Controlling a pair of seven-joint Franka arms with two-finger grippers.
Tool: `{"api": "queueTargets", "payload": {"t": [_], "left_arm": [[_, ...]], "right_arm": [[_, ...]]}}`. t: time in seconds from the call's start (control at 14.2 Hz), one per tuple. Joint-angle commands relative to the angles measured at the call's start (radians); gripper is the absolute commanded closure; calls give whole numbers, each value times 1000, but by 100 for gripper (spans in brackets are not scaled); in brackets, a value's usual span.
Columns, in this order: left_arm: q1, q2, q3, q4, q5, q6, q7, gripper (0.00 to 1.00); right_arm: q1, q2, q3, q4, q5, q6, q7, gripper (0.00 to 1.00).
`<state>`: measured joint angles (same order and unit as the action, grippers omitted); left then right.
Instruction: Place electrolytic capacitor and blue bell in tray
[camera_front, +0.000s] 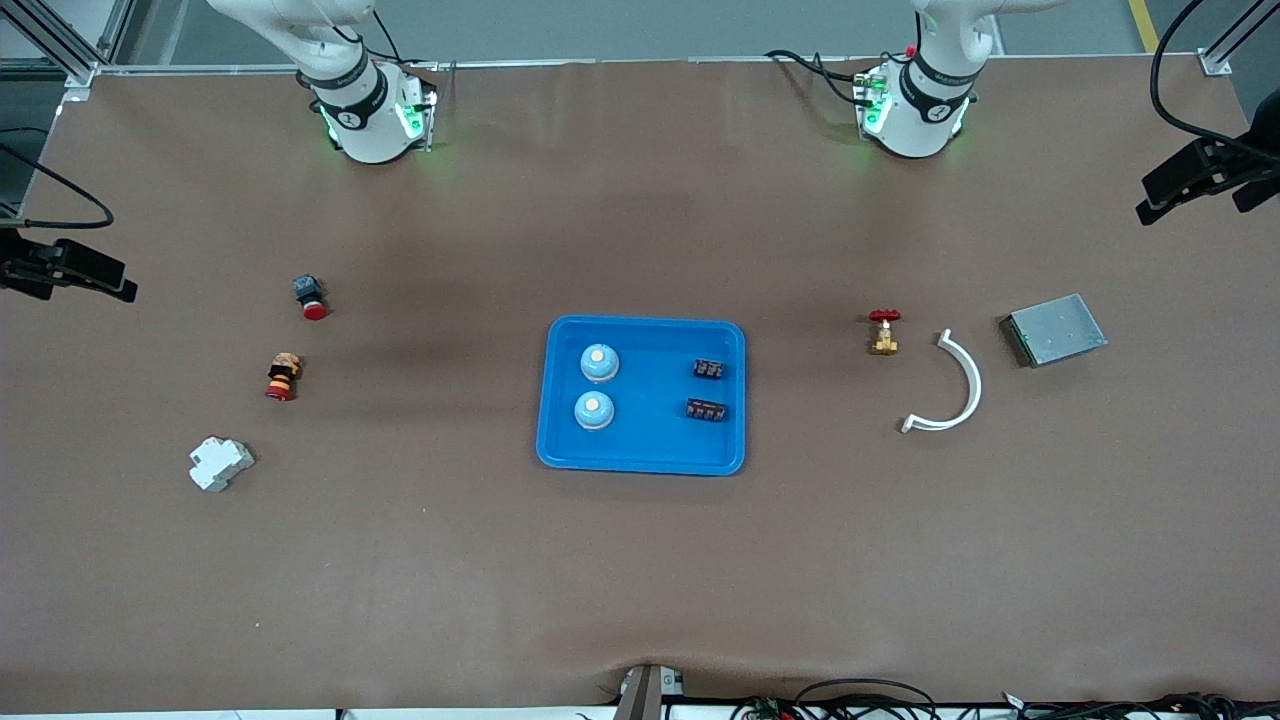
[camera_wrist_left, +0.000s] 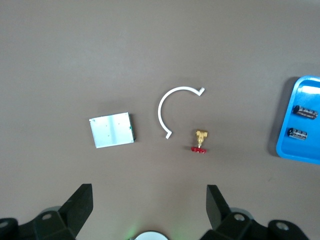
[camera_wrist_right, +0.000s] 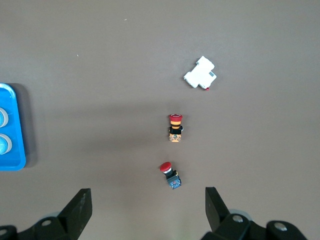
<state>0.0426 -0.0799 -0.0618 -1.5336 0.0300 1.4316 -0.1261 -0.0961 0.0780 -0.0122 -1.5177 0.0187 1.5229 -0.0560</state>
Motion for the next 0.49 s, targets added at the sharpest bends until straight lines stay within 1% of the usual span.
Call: {"api": "queueTargets", "payload": {"t": [0.0, 0.14, 0.42], "left_arm": [[-4, -6, -9, 13, 22, -30, 5, 0], [2, -24, -38, -5, 13, -30, 13, 0], [2, -31, -39, -14, 5, -7, 19, 0]], "right_arm": [[-17, -34, 15, -29, 1, 3, 4, 0], [-17, -37, 17, -27, 1, 5, 4, 0], [-17, -46, 17, -24, 3, 6, 4, 0]]}}
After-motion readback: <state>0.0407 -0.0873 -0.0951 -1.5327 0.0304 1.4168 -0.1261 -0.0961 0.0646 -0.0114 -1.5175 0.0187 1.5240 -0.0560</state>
